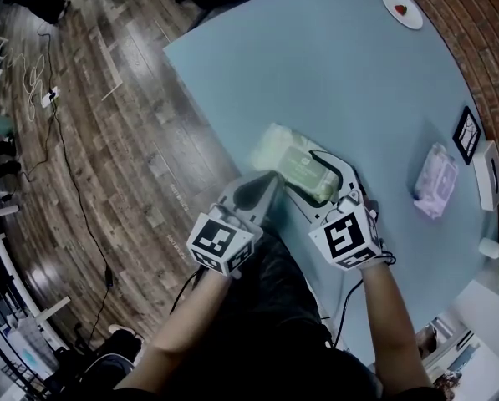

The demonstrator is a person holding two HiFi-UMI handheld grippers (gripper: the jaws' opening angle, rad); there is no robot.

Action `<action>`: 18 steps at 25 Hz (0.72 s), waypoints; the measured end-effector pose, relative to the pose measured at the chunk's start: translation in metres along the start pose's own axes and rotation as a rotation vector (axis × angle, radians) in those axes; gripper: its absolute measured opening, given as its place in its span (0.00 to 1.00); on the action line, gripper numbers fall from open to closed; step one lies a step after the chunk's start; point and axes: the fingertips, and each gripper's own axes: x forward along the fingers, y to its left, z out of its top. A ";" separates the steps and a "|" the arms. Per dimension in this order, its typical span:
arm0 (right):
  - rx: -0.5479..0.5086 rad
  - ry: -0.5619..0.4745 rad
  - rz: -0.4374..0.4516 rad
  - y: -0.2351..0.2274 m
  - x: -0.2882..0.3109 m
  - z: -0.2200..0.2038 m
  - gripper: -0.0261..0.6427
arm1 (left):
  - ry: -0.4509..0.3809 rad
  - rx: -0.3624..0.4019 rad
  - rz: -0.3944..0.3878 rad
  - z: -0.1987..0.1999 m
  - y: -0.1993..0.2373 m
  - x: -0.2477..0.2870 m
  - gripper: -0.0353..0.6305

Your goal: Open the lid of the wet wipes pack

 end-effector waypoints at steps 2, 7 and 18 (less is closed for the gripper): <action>0.022 -0.005 0.013 -0.001 0.001 -0.002 0.47 | 0.001 -0.003 -0.006 -0.002 0.000 0.001 0.07; 0.035 -0.017 0.043 -0.001 0.003 -0.003 0.48 | -0.004 -0.006 -0.007 -0.005 0.001 0.000 0.07; 0.061 -0.015 0.085 0.000 0.003 -0.004 0.45 | 0.002 -0.004 -0.001 -0.008 0.003 0.000 0.07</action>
